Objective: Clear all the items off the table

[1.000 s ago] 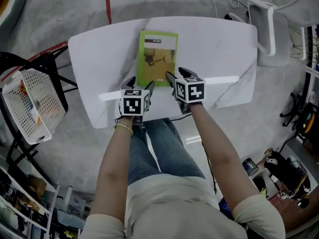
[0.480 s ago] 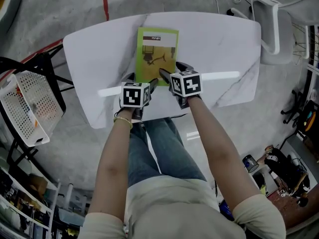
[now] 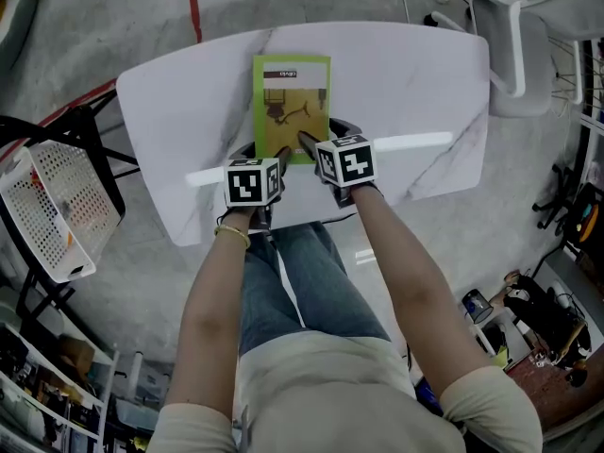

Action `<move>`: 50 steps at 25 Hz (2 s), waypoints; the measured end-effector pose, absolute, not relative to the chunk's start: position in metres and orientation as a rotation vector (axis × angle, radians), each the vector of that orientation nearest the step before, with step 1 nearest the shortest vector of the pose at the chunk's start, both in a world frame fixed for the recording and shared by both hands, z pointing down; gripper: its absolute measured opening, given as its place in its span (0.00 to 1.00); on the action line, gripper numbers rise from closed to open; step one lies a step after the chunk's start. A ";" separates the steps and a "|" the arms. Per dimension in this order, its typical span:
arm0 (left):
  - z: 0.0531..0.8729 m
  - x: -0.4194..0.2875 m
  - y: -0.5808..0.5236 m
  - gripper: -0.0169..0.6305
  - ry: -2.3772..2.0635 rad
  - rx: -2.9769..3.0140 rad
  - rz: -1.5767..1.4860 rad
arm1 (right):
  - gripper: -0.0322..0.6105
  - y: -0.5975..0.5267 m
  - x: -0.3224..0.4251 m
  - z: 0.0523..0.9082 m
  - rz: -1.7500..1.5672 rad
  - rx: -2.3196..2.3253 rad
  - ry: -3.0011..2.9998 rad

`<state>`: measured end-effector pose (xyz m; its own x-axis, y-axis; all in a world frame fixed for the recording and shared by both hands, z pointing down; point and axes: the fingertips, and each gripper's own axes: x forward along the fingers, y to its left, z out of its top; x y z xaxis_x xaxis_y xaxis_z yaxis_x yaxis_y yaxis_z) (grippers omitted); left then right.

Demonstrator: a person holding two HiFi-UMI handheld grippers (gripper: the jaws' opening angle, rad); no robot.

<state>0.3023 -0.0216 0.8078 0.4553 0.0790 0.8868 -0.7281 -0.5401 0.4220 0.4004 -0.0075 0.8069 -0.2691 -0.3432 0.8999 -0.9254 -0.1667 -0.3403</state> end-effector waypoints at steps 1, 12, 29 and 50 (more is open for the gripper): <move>0.806 0.303 -0.021 0.48 -0.549 1.848 1.172 | 0.51 -0.007 0.401 0.805 1.452 1.466 -1.582; 0.765 0.299 -0.017 0.47 -0.575 1.920 1.130 | 0.51 -0.002 0.398 0.765 1.411 1.557 -1.620; 0.651 0.276 0.005 0.46 -0.673 2.010 0.972 | 0.50 0.012 0.376 0.643 1.217 1.637 -1.741; 0.530 0.213 0.025 0.45 -0.889 2.017 0.786 | 0.50 0.013 0.313 0.518 0.999 1.505 -1.958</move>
<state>0.2127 0.0246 0.5301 0.5642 -0.3139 0.7636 -0.7964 -0.4509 0.4031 0.3130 0.0126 0.5180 -0.2853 -0.6119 0.7377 -0.9564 0.1317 -0.2606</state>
